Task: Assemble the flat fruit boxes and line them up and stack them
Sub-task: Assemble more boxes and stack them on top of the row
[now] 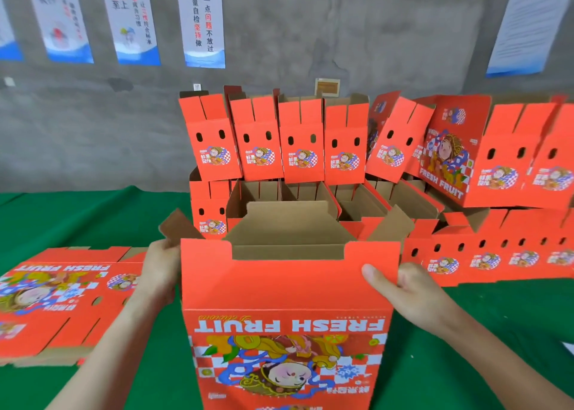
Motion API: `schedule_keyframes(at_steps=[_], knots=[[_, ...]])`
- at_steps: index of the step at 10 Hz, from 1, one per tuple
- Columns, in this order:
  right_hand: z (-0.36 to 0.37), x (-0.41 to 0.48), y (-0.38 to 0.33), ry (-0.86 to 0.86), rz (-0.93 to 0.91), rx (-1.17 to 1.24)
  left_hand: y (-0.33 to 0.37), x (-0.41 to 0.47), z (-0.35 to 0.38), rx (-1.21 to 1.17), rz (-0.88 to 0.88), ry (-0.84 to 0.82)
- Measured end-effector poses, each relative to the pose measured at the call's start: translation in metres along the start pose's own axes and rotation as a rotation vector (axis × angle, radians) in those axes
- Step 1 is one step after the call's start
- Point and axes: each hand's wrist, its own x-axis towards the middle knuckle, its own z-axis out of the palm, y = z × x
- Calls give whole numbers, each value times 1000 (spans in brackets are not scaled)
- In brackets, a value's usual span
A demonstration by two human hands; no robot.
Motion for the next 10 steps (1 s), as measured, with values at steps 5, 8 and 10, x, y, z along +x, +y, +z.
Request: schedule_keyframes(at_steps=[5, 8, 10], knots=[[0, 11, 46, 180, 225, 261, 27, -68, 29, -95, 62, 230], [12, 22, 42, 241, 133, -67, 38, -93, 16, -91, 29, 17], [12, 21, 45, 258, 109, -68, 24, -123, 4, 76, 85, -375]])
